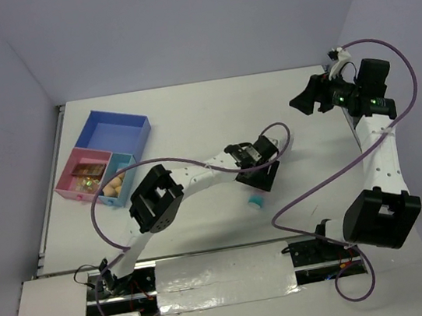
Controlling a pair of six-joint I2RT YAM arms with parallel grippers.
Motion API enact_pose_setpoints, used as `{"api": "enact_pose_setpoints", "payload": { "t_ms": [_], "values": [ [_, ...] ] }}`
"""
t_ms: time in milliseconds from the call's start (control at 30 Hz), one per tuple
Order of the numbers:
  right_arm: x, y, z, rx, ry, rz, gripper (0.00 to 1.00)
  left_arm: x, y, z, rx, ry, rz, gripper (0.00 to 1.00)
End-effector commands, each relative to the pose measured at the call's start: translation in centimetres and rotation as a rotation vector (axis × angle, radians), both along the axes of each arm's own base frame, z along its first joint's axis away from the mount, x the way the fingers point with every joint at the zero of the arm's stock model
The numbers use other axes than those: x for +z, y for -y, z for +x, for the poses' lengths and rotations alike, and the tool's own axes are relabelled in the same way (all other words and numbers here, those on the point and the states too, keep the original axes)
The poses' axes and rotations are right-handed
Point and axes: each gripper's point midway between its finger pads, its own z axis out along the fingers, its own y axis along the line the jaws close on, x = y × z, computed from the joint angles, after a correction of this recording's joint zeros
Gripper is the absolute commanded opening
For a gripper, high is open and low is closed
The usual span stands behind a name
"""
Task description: Organize the makeup
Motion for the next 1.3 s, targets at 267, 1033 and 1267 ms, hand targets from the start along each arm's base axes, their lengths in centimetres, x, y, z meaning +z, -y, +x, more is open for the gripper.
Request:
{"api": "enact_pose_setpoints", "payload": {
  "t_ms": [267, 1033, 1267],
  "values": [
    [1.5, 0.3, 0.6, -0.002, 0.049, -0.002, 0.86, -4.2, -2.0, -0.2, -0.027, 0.036, 0.204, 0.58],
    [-1.7, -3.2, -1.5, 0.136, -0.005, -0.048, 0.72, 16.3, -19.8, 10.8, 0.475, 0.123, -0.501, 0.0],
    [-3.7, -7.3, -2.5, 0.263, -0.032, -0.093, 0.29, 19.6, -33.3, 17.3, 0.855, 0.223, -0.724, 0.0]
  ]
}}
